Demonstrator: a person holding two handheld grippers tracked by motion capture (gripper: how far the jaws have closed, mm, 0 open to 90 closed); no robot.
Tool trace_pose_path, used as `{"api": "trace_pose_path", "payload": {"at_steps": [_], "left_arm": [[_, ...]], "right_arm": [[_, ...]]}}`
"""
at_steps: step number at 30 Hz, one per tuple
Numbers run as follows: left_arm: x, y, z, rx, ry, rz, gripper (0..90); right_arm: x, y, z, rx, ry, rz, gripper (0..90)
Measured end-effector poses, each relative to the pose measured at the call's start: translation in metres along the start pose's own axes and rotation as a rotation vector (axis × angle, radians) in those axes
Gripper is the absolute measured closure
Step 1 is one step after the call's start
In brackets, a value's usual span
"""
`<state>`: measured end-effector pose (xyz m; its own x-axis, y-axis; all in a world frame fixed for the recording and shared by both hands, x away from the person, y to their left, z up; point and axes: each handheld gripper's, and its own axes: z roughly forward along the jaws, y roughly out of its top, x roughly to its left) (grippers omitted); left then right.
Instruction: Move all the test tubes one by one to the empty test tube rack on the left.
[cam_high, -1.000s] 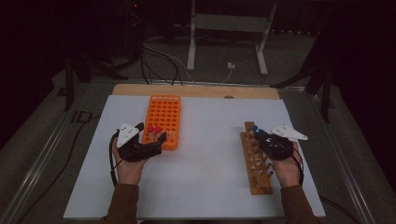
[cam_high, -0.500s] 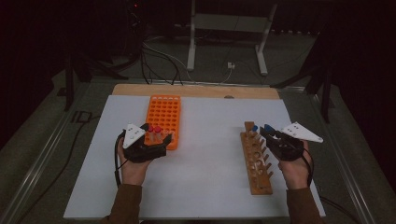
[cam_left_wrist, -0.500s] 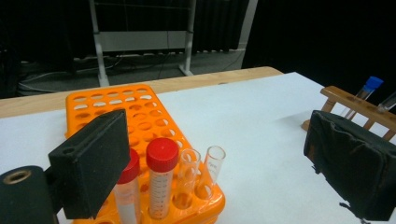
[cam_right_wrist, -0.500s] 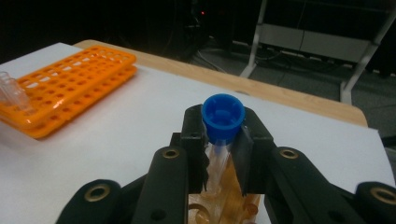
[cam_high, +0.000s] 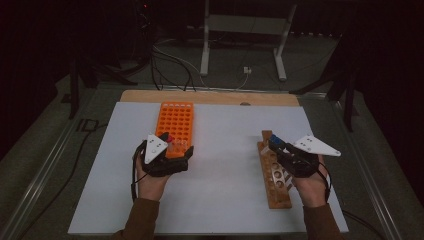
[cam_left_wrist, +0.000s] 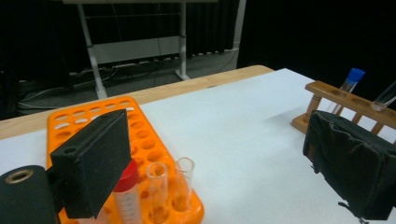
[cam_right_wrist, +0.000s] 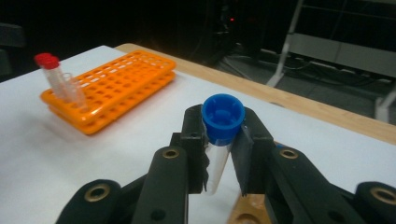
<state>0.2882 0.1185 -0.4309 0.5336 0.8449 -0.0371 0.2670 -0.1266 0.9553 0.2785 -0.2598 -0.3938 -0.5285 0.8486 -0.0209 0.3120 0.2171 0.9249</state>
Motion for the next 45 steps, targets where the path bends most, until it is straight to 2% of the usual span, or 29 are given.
{"api": "trace_pose_path", "payload": {"at_steps": [3, 7, 17, 25, 31, 36, 41, 45], "left_arm": [[-0.005, -0.001, 0.003, 0.006, -0.015, 0.006, 8.4], [-0.017, -0.004, 0.009, 0.02, -0.029, 0.038, 8.5], [-0.042, -0.008, 0.02, 0.048, -0.112, 0.063, 8.7], [-0.063, -0.012, 0.027, 0.065, -0.174, 0.106, 16.4], [-0.082, -0.017, 0.033, 0.085, -0.22, 0.138, 18.2], [-0.091, -0.025, 0.037, 0.104, -0.269, 0.159, 26.2], [-0.097, -0.027, 0.038, 0.098, -0.324, 0.174, 41.8], [-0.098, -0.028, 0.038, 0.105, -0.348, 0.172, 55.0]], "right_arm": [[0.004, -0.001, 0.002, 0.005, 0.025, 0.007, 76.2], [0.01, -0.003, 0.007, 0.014, 0.051, 0.005, 76.2], [0.029, -0.005, 0.015, 0.036, 0.117, -0.014, 76.0], [0.051, -0.009, 0.024, 0.062, 0.172, -0.039, 76.0], [0.06, -0.012, 0.028, 0.076, 0.211, -0.029, 76.0], [0.068, -0.013, 0.032, 0.087, 0.243, -0.036, 76.0], [0.074, -0.015, 0.035, 0.102, 0.273, -0.039, 76.0], [0.078, -0.015, 0.036, 0.107, 0.287, -0.04, 76.0]]}}
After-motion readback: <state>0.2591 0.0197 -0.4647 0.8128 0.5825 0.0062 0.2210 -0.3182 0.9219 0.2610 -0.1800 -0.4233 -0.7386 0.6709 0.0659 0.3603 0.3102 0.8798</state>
